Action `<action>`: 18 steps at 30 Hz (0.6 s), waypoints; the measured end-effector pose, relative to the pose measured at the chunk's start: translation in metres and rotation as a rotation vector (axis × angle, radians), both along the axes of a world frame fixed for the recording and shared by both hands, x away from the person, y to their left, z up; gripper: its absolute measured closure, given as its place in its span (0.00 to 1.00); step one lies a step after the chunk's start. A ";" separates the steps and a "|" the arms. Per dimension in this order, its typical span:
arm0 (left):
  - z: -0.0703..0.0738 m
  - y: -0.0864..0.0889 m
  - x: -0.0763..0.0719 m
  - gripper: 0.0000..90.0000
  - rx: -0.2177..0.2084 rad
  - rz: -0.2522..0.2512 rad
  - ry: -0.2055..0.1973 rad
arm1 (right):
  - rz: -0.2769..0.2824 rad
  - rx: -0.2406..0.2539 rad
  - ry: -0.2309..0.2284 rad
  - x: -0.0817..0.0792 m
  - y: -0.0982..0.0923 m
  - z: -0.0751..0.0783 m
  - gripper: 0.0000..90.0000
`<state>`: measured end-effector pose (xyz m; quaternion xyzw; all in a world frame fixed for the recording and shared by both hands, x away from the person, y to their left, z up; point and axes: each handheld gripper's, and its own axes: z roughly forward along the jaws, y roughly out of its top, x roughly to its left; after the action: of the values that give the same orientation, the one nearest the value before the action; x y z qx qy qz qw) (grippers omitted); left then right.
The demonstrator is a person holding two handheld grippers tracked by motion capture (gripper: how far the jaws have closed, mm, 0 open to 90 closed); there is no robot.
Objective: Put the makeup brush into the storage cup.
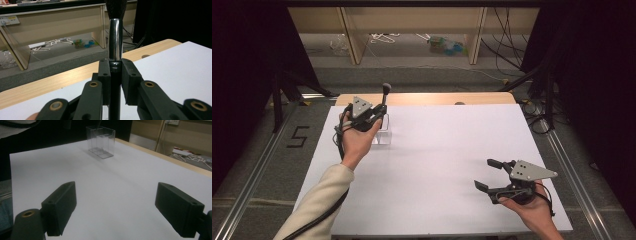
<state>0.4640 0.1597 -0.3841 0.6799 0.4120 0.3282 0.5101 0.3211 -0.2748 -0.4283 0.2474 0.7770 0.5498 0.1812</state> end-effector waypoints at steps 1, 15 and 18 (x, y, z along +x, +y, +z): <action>0.000 0.000 0.000 0.87 -0.001 0.000 0.001 | -0.002 0.000 -0.002 0.000 0.000 0.000 0.20; 0.000 -0.003 0.003 0.87 0.003 -0.007 -0.002 | -0.003 -0.002 0.002 0.000 0.000 0.000 0.20; 0.000 -0.004 0.003 0.87 0.002 -0.006 -0.001 | -0.003 -0.005 0.001 0.000 0.000 0.000 0.20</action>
<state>0.4674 0.1557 -0.3837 0.6816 0.4092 0.3274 0.5107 0.3211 -0.2751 -0.4283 0.2482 0.7781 0.5475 0.1821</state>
